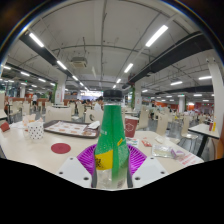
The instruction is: Pour water
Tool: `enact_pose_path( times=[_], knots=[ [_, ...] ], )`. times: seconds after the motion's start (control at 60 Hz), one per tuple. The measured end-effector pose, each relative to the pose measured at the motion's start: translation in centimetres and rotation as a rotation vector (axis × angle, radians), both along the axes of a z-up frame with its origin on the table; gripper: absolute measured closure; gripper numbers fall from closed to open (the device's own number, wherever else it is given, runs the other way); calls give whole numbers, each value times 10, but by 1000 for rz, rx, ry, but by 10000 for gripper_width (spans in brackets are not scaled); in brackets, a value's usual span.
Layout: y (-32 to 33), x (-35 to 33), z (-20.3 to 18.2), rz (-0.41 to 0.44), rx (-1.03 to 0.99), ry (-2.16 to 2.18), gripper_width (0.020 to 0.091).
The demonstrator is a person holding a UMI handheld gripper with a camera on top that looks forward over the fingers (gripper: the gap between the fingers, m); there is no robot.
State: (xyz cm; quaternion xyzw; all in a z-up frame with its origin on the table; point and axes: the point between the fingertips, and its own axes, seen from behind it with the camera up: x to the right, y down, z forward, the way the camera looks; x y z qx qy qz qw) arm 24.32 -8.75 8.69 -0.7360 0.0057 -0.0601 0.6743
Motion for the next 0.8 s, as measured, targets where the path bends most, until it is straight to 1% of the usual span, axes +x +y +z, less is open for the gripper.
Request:
enact_pose_path(
  times=[0.05,0.133,0.183,0.25,0.333,0.4,0.467,0.517,0.583,0.65,0.7,0.767,0.8],
  knots=[
    [1,-3,0,8,-4,-18,733],
    [6,-7,1,12,-22,-71,735],
    [13,-12,13,19,-22,-138,735],
    [30,-24,43,18,-3,-285,733],
    [59,-54,92,35,34,-565,735],
    [87,-99,123,65,70,-811,735],
    [117,-143,142,83,99,-1109,734],
    [137,-172,142,102,109,-1344,734],
    [155,-207,134,128,121,-1659,736],
    [170,-228,126,130,167,-1931,736],
    [169,-242,131,96,202,-2090,736],
    [179,-253,124,128,266,-2254,737],
    [174,-269,122,126,287,-2307,736]
  ],
)
